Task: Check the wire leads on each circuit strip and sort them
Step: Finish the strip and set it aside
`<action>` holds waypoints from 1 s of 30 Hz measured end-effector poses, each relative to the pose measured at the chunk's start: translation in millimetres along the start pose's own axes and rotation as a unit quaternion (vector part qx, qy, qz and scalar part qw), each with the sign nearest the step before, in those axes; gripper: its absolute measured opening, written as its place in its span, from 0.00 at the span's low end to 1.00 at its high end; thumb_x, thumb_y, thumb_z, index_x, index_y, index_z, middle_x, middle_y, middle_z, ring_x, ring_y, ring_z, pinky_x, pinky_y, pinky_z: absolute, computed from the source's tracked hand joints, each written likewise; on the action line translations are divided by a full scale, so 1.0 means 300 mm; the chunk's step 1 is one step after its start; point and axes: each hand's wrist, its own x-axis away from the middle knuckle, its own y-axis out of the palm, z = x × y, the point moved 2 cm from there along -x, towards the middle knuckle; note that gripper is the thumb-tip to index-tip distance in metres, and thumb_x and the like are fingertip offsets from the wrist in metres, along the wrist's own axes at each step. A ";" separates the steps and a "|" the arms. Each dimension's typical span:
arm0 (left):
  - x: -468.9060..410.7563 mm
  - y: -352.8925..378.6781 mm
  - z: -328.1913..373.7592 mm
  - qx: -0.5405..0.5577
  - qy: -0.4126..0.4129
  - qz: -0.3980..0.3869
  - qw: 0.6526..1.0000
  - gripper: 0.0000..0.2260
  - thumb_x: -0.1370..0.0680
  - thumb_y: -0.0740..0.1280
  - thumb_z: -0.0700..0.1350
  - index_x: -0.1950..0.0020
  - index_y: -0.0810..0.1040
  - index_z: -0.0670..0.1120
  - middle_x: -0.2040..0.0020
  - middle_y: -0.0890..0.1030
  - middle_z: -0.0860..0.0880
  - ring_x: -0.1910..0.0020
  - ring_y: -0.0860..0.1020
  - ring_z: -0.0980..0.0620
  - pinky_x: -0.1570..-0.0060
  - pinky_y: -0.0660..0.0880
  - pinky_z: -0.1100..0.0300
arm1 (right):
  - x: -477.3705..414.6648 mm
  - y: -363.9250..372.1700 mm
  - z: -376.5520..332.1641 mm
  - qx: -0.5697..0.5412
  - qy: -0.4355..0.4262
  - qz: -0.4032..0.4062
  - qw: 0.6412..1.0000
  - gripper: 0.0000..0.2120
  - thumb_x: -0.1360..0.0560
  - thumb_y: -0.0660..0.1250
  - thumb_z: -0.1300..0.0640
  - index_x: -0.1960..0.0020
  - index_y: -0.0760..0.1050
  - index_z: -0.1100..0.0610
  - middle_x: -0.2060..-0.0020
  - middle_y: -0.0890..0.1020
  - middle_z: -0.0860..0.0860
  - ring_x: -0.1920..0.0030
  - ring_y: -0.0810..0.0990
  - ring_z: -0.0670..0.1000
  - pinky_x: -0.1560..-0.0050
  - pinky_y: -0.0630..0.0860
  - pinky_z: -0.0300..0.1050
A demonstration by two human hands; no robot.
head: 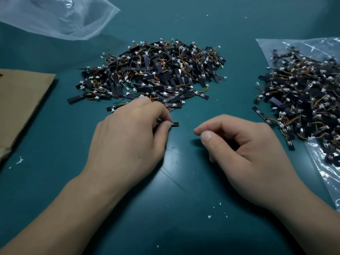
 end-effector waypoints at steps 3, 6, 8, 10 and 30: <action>-0.004 -0.003 0.006 0.047 0.037 0.021 0.998 0.04 0.19 0.64 0.52 0.51 0.78 0.56 0.56 0.73 0.57 0.54 0.75 0.49 0.59 0.77 0.47 | -0.003 -0.001 -0.003 -0.021 0.006 0.003 1.000 0.08 0.23 0.68 0.49 0.45 0.81 0.45 0.68 0.81 0.46 0.70 0.77 0.52 0.65 0.73 0.44; -0.001 -0.007 0.032 0.091 0.092 0.038 0.991 0.05 0.19 0.64 0.50 0.50 0.79 0.52 0.51 0.75 0.56 0.50 0.76 0.47 0.57 0.76 0.46 | -0.004 0.001 -0.007 -0.015 0.008 -0.014 1.000 0.09 0.23 0.68 0.45 0.44 0.81 0.45 0.66 0.81 0.44 0.69 0.77 0.50 0.65 0.74 0.44; 0.006 -0.003 0.048 0.112 0.127 0.015 0.985 0.03 0.19 0.66 0.48 0.50 0.79 0.51 0.51 0.76 0.56 0.50 0.76 0.50 0.54 0.75 0.49 | -0.005 0.001 -0.009 0.008 -0.003 -0.021 1.000 0.07 0.22 0.66 0.45 0.50 0.81 0.46 0.67 0.81 0.46 0.68 0.78 0.51 0.64 0.76 0.50; 0.006 -0.002 0.053 0.130 0.134 -0.005 0.982 0.02 0.19 0.67 0.47 0.51 0.79 0.52 0.55 0.77 0.59 0.56 0.75 0.59 0.55 0.74 0.58 | -0.006 0.000 -0.006 0.012 -0.008 -0.014 1.000 0.07 0.21 0.66 0.47 0.54 0.80 0.48 0.68 0.81 0.48 0.68 0.77 0.51 0.65 0.75 0.51; -0.010 -0.010 0.035 0.308 0.058 -0.073 0.947 0.02 0.22 0.71 0.48 0.55 0.81 0.53 0.65 0.78 0.58 0.69 0.74 0.55 0.67 0.68 0.70 | -0.007 -0.012 -0.008 -0.066 -0.018 0.022 0.997 0.13 0.20 0.63 0.46 0.57 0.79 0.51 0.70 0.78 0.51 0.72 0.73 0.48 0.69 0.67 0.36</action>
